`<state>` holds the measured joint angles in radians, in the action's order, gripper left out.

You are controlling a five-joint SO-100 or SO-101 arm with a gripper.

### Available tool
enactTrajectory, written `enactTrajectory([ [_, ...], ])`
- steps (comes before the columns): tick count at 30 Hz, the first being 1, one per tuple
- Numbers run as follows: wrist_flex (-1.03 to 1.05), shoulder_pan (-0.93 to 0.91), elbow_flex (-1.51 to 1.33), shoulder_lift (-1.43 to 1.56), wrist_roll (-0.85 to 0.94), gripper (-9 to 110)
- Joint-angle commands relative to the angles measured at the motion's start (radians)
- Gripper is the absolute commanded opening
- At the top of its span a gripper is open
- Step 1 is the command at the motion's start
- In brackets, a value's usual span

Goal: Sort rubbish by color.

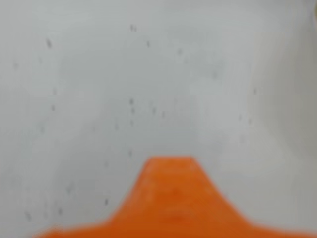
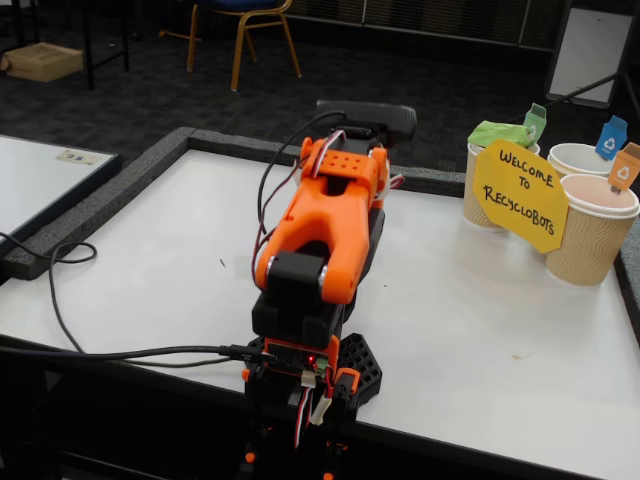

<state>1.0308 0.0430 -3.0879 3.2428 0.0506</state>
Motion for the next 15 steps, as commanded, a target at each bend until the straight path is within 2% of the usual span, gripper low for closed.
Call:
enactTrajectory([
  [1, 0.009, -0.002, 0.028, 0.046, -0.052, 5],
  [6, 0.051, -0.005, 0.038, 0.046, -0.132, 7],
  [15, 0.181, -0.020, 0.069, 0.046, -0.150, 6],
])
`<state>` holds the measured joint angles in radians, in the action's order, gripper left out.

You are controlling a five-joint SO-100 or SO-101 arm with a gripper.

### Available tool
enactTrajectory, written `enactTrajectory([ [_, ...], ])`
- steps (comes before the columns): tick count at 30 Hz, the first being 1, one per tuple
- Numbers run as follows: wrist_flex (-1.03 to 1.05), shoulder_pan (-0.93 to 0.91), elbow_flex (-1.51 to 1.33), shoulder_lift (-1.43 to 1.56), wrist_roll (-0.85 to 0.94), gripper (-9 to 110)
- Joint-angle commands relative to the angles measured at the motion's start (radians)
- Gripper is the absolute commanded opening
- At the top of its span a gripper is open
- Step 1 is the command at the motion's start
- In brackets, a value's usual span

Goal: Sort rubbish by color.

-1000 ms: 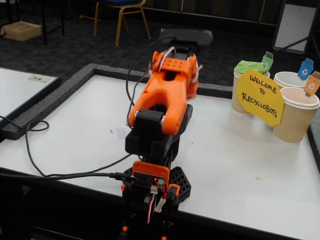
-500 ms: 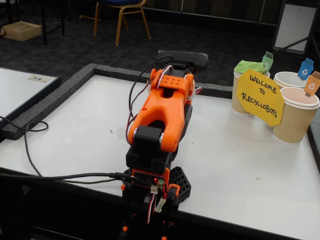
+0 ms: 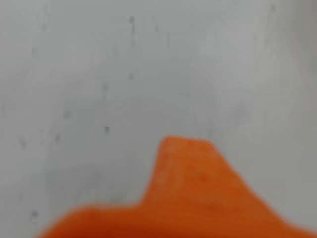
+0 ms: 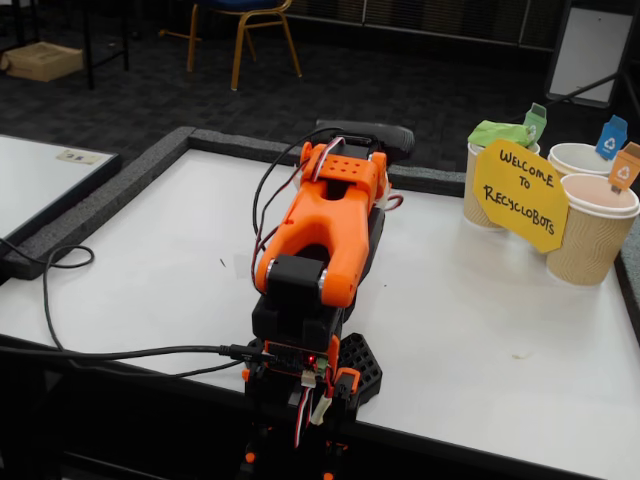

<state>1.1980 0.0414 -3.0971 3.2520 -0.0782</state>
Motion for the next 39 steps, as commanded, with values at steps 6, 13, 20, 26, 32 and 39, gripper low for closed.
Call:
enactTrajectory([
  [6, 0.018, -0.008, 0.080, 0.037, -0.023, 4],
  [13, 0.018, 0.035, 0.081, 0.037, -0.011, 0],
  [20, 0.020, -0.005, 0.081, 0.037, -0.020, 0],
  [26, 0.020, -0.002, 0.081, 0.037, -0.020, 0],
  [32, 0.020, -0.002, 0.081, 0.037, -0.020, 0],
  [39, 0.020, -0.002, 0.081, 0.037, -0.020, 0],
])
